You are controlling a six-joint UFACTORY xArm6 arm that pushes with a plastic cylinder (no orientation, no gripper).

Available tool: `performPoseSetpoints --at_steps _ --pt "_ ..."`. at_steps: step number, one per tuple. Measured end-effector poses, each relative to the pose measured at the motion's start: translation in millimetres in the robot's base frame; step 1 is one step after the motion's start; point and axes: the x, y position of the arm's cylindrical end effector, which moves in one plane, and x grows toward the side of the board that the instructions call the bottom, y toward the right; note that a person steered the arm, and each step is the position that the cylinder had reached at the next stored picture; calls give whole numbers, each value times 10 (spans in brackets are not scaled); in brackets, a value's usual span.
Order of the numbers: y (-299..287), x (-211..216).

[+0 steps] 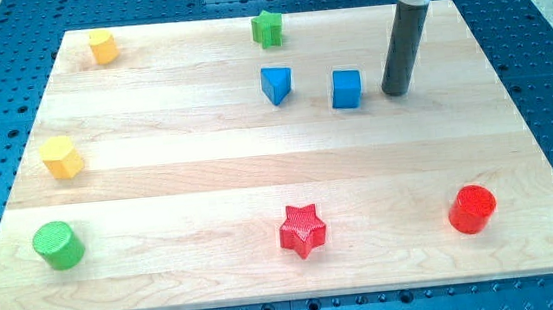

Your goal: Place the red circle diagonally to the cube

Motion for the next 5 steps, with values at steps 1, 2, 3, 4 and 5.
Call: performPoseSetpoints --at_steps 1,2,3,4,5 --pt "-969 1" --pt "-725 264" --pt "-394 1013" --pt "-267 2055" --pt "25 2400"
